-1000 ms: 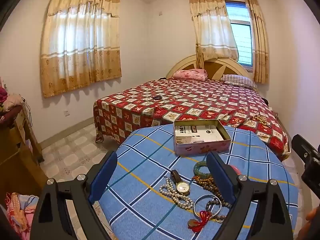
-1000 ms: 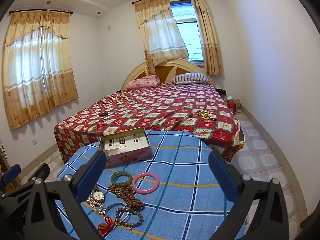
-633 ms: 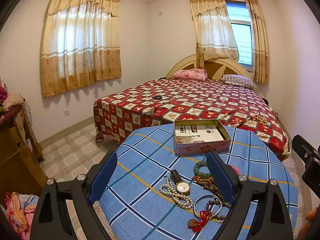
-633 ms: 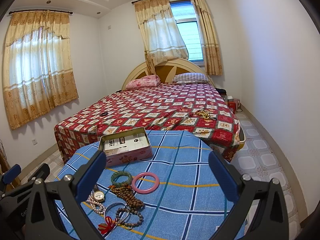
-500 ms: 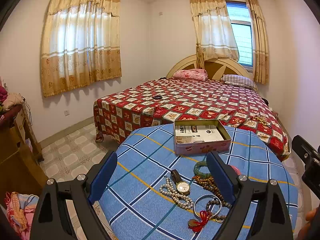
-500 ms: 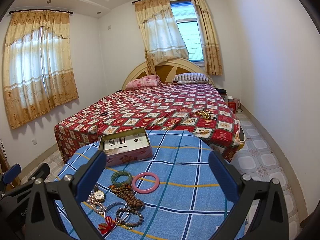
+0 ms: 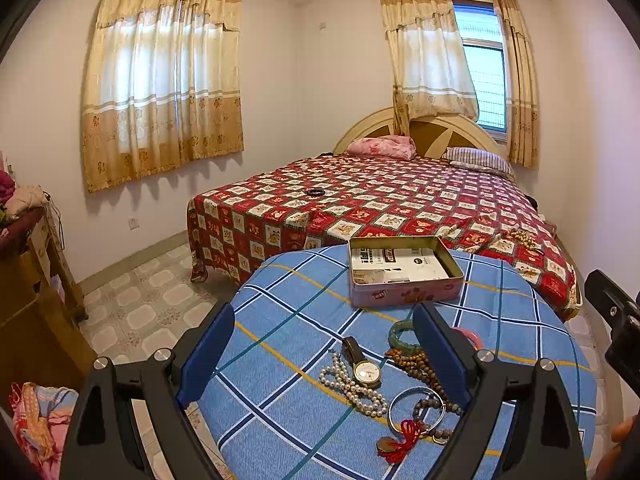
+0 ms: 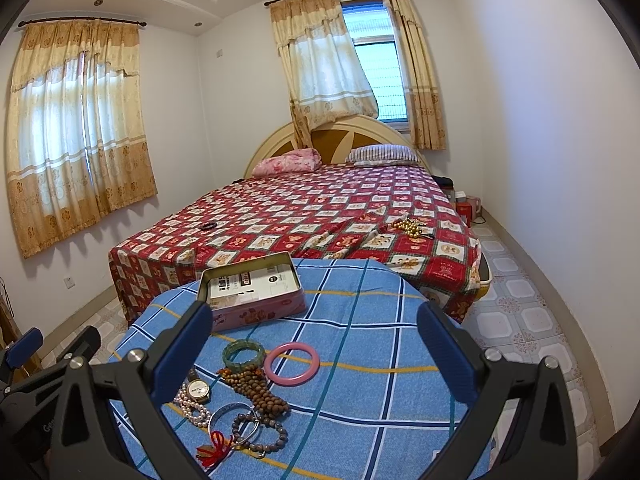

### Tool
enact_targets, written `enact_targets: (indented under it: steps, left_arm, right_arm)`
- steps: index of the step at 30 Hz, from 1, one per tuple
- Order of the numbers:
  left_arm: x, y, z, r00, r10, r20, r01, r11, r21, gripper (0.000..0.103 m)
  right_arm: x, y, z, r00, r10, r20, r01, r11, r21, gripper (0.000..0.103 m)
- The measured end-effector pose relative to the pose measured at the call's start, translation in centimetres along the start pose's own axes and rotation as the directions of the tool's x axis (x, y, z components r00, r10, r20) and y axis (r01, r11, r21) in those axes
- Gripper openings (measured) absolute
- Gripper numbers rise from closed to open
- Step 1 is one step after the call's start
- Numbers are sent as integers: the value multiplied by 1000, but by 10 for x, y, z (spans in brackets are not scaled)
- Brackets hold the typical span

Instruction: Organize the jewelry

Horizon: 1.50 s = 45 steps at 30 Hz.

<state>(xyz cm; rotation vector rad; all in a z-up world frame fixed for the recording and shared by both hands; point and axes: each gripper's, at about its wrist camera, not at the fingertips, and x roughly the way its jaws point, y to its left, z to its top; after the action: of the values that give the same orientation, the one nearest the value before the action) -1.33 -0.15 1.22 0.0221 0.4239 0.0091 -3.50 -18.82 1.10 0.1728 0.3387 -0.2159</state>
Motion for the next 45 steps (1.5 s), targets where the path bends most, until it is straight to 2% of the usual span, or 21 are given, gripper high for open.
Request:
enact_targets:
  steps: [9, 14, 20, 23, 26, 28, 30, 33, 36, 38, 39, 40, 42, 45]
  left_arm:
    - [6, 1, -3, 1000, 5, -16, -5, 1000, 0, 91]
    - [16, 2, -6, 999, -8, -39, 8, 1000, -5, 91]
    - [48, 8, -21, 991, -51, -124, 54, 998, 22, 91]
    - [71, 13, -36, 975, -95, -202, 102, 994, 26, 91]
    - [89, 22, -53, 959, -92, -267, 100, 995, 15, 91]
    - [101, 25, -61, 946, -102, -307, 109, 994, 6, 91]
    - [113, 26, -68, 934, -109, -341, 114, 993, -5, 91]
    - [125, 24, -70, 927, -116, -356, 124, 992, -1, 90]
    - [138, 22, -65, 923, -137, -360, 145, 989, -5, 81]
    - [147, 21, -60, 917, -175, -360, 173, 984, -38, 67]
    - [154, 18, -57, 907, -207, -366, 199, 978, -60, 55]
    - [158, 15, -56, 898, -228, -375, 217, 974, -72, 47]
    - [171, 8, -51, 881, -270, -388, 252, 963, -97, 46]
    - [187, -2, -49, 872, -272, -406, 248, 962, -113, 46]
  right_arm:
    - [5, 5, -5, 1000, -2, -12, 2, 1000, -5, 103]
    - [12, 2, -4, 999, -17, -50, 17, 1000, -17, 103]
    - [39, -15, -13, 991, -50, -127, 47, 998, -30, 103]
    - [51, -27, -24, 983, -22, -184, 22, 1000, -2, 102]
    - [69, -31, -38, 963, -11, -270, 4, 1000, -25, 82]
    - [83, -33, -47, 951, 1, -309, -13, 999, -39, 65]
    - [94, -33, -56, 932, 20, -361, -34, 999, -31, 55]
    - [104, -35, -63, 929, 15, -369, -39, 998, -56, 55]
    - [111, -38, -64, 930, -21, -367, -25, 992, -120, 55]
    - [116, -43, -64, 929, -42, -367, -14, 989, -149, 55]
    - [119, -44, -64, 927, -49, -372, -10, 988, -155, 55]
    - [122, -45, -64, 925, -56, -376, -7, 987, -163, 55]
    - [128, -47, -64, 921, -59, -386, -5, 986, -165, 55]
    - [133, -48, -66, 917, -58, -395, -5, 988, -157, 55]
